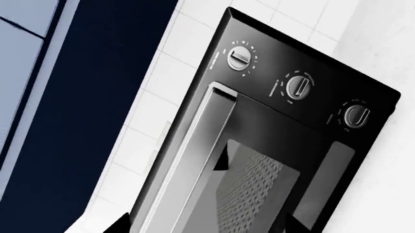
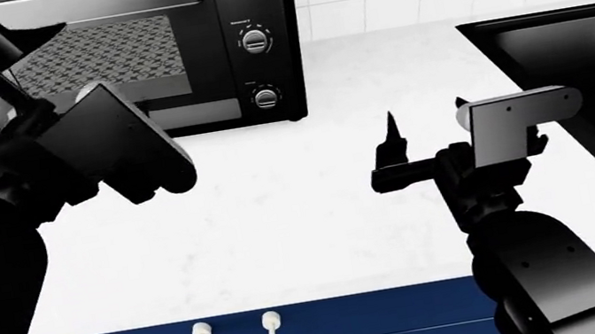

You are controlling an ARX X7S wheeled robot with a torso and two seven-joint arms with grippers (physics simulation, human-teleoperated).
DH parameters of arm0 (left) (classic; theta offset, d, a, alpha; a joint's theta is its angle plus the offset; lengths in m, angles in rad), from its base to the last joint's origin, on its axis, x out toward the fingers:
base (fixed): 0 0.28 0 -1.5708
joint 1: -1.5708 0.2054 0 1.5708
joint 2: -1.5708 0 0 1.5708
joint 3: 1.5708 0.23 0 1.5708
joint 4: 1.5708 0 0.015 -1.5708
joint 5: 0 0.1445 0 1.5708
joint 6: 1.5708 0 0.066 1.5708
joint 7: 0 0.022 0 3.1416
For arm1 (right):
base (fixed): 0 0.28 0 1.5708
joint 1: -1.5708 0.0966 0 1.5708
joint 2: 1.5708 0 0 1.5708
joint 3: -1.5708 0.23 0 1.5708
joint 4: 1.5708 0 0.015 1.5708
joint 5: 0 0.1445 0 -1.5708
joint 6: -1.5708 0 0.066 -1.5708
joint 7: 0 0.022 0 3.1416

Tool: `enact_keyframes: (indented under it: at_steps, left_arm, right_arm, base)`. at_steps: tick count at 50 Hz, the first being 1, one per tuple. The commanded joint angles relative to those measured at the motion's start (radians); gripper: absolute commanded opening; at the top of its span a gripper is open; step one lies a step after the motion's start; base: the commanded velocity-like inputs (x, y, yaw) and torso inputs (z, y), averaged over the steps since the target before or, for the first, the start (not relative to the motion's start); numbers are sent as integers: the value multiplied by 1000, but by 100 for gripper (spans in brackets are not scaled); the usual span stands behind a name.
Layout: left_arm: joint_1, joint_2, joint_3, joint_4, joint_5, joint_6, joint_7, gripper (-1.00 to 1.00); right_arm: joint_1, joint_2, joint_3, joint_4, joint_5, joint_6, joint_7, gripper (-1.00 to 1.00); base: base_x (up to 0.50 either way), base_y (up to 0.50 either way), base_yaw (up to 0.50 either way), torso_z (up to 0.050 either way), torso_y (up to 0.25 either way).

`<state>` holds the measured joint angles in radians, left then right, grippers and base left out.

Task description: Open the toaster oven door.

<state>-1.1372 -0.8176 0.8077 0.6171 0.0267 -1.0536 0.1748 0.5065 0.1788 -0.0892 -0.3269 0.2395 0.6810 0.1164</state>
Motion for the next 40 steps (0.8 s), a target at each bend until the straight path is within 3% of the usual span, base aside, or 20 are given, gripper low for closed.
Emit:
enact_keyframes:
  at_steps: [1, 16, 40]
  left_arm:
    - [-253, -106, 310, -146, 179, 155, 161, 100]
    - [-323, -32, 345, -422, 179, 423, 172, 100]
    - [-421, 141, 409, -750, 208, 578, 215, 100]
  right_arm:
    - [-1, -1, -3, 5, 12, -9, 2, 100]
    - [11, 4, -5, 3, 23, -2, 11, 100]
    - [28, 18, 2, 16, 40, -7, 20, 100]
  base:
    - [0, 0, 0, 0, 0]
    - [0, 0, 0, 0, 0]
    - [0, 0, 0, 0, 0]
